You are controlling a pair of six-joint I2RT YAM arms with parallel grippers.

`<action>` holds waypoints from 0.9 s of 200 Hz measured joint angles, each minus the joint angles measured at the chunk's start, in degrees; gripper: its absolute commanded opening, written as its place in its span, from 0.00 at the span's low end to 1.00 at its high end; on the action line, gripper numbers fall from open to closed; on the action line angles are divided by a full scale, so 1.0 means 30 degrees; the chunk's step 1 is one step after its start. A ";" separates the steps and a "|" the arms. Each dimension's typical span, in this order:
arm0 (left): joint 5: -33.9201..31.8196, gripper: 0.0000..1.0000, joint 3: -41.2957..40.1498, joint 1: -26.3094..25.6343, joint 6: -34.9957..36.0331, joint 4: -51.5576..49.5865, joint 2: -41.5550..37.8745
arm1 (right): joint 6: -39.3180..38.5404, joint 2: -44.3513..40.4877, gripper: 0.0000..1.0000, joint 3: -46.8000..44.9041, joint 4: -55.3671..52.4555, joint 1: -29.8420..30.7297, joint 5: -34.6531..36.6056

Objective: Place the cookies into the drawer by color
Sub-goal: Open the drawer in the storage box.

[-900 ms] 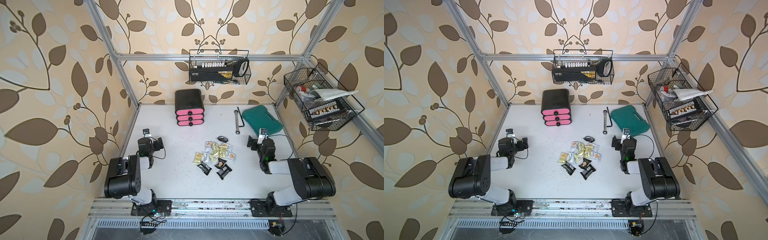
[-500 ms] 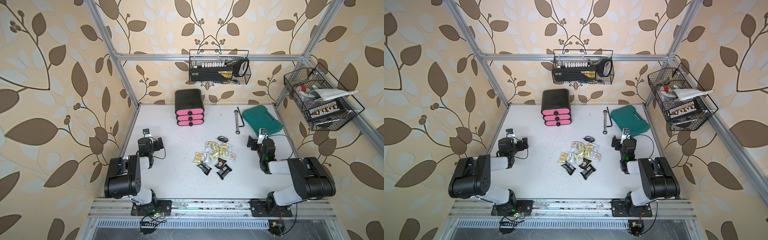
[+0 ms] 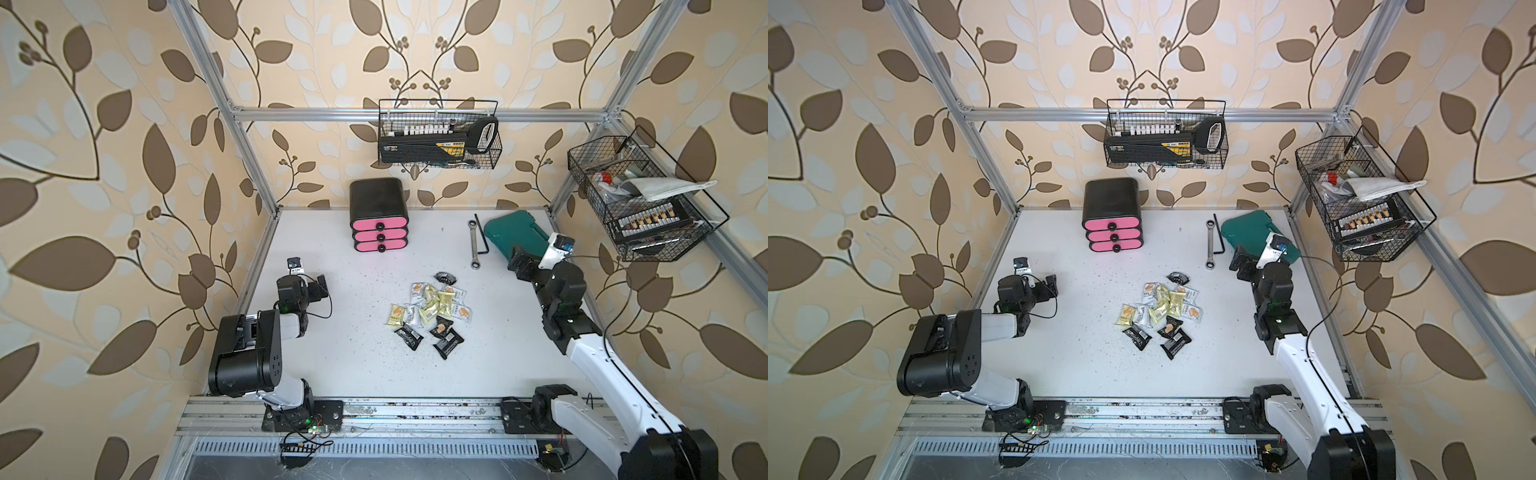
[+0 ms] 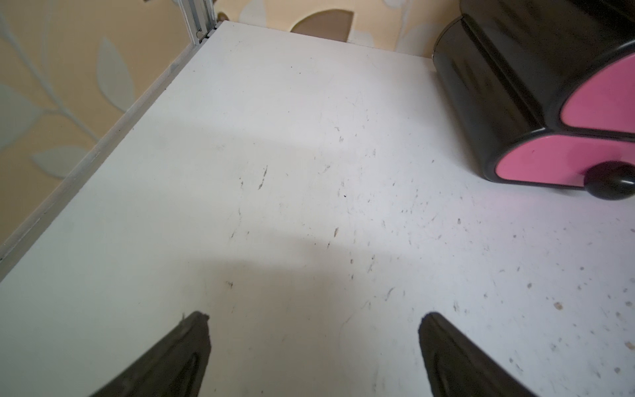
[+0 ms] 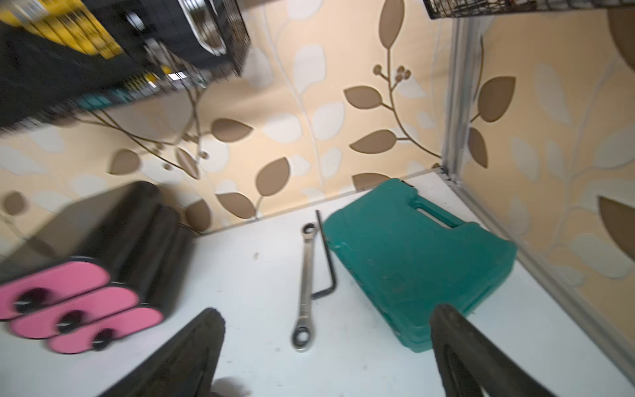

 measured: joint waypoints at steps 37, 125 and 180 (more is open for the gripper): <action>0.0000 0.99 0.0000 0.0000 0.0000 0.0007 0.0000 | 0.4437 -0.0372 0.90 0.1406 -0.4940 0.1851 -0.5807; -0.0481 0.87 0.4371 -0.3410 -0.5071 -0.9435 -0.7861 | 0.7767 0.0036 0.90 0.1384 -0.7220 0.9034 -0.8728; 0.2011 0.52 0.7541 -0.8182 -1.4185 -0.9194 -0.3912 | 0.9114 -0.0138 0.92 0.0612 -0.6062 0.9151 -0.8174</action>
